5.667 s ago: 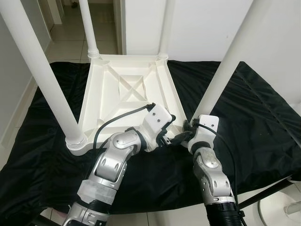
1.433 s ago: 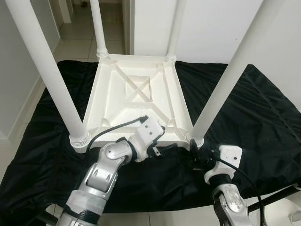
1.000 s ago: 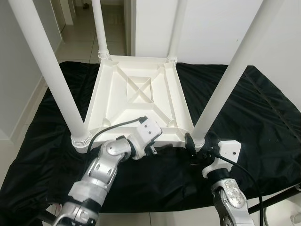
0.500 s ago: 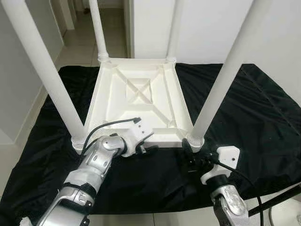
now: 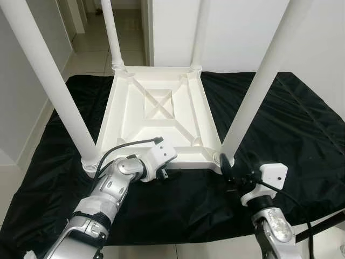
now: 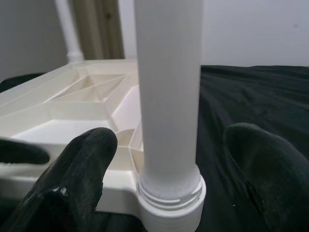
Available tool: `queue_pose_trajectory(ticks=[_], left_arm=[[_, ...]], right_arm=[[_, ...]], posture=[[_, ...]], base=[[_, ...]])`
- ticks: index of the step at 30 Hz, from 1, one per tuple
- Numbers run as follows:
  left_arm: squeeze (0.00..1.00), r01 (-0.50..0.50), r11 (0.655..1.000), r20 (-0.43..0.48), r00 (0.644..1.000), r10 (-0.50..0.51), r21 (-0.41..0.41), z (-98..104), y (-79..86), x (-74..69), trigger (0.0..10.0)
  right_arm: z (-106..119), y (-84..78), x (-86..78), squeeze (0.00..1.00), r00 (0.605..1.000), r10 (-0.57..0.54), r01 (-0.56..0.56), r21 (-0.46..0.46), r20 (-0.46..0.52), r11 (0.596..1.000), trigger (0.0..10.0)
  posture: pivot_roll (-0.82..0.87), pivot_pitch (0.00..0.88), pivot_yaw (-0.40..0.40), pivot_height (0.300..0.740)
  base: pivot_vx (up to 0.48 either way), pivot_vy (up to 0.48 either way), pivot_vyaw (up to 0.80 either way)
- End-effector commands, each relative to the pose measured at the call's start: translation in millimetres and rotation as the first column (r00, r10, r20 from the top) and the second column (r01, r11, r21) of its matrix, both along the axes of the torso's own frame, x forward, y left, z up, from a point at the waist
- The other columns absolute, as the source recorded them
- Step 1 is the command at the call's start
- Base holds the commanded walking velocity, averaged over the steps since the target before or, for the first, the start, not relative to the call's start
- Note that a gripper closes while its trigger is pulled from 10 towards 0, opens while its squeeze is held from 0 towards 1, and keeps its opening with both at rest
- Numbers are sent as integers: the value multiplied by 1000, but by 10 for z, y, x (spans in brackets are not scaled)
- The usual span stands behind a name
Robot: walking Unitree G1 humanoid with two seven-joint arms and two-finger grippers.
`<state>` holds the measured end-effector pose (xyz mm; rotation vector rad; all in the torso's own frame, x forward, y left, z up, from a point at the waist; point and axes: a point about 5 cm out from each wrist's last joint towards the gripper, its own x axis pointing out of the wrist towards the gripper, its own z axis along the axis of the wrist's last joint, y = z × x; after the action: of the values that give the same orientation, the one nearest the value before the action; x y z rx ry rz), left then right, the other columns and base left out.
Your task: Building children table
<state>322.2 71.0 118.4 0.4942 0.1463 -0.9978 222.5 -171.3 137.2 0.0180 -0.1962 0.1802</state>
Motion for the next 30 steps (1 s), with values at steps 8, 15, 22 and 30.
queue_pose_trajectory(ticks=[8,15,22,30], left_arm=[[0,-74,964,111,988,105,-257,434,125,-11,10000],[0,-73,940,151,980,129,-333,672,226,-96,10000],[0,-79,942,159,978,137,-327,671,225,-153,10000],[0,-159,898,113,968,223,-410,744,241,-243,10000]], right_arm=[[-104,210,-141,0,981,186,-186,10,-62,982,10000],[-121,329,-68,0,955,287,-288,3,-72,958,10000],[-55,275,118,0,952,302,-304,-37,-50,952,10000],[94,67,533,0,970,242,-242,-101,-6,965,10000]], posture=[[-82,24,1,740],[-62,21,-11,740],[-49,20,-17,740],[-36,27,-43,740]], base=[[0,0,0],[0,0,0],[0,0,0],[0,0,0]])
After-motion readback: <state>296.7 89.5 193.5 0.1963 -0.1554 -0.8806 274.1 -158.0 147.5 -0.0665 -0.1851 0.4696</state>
